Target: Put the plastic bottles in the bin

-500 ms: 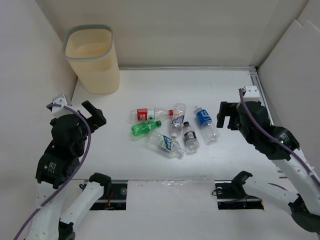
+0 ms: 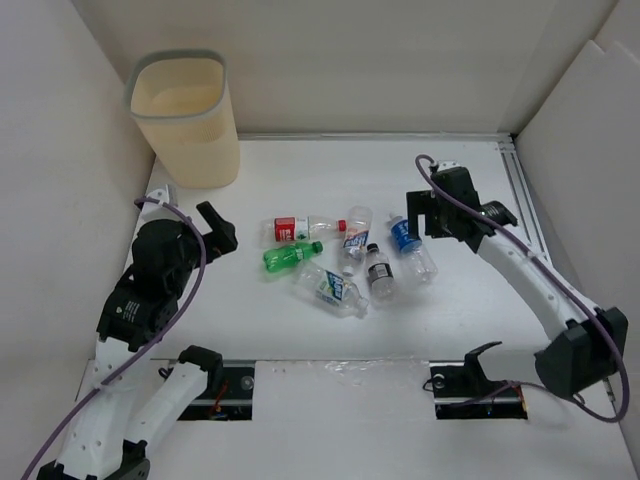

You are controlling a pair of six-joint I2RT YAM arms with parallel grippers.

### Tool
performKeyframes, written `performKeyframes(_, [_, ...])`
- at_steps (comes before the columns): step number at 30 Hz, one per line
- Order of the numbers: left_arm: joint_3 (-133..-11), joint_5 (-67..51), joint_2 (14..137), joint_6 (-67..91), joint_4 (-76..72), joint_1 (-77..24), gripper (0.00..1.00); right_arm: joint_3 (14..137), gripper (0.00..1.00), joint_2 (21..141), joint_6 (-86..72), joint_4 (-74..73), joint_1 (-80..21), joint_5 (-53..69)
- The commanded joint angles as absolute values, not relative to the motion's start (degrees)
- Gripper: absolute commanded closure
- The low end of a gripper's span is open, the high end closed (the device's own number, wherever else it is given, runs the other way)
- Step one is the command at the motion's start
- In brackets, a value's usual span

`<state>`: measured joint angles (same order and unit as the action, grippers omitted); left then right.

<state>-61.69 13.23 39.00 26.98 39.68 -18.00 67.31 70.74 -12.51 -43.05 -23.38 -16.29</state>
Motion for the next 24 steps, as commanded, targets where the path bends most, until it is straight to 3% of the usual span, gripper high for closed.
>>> performKeyframes(1, [-61.1, 9.4, 39.5, 26.5, 35.2, -18.3, 0.0, 65.8, 0.0, 75.5, -9.5, -36.0, -20.8, -6.7])
performKeyframes(10, [-61.1, 9.4, 40.0, 26.0, 34.0, -18.3, 0.0, 62.0, 0.0, 87.7, -13.0, -30.4, -19.1, -5.8])
performKeyframes(21, [-61.1, 7.9, 40.6, 25.5, 34.0, -18.3, 0.0, 55.9, 0.0, 91.5, -19.3, -29.9, -18.3, -5.7])
performKeyframes(24, [-61.1, 7.9, 40.1, 25.5, 34.0, -18.3, 0.0, 54.6, 0.05, 90.9, -20.0, -29.4, -19.0, -6.3])
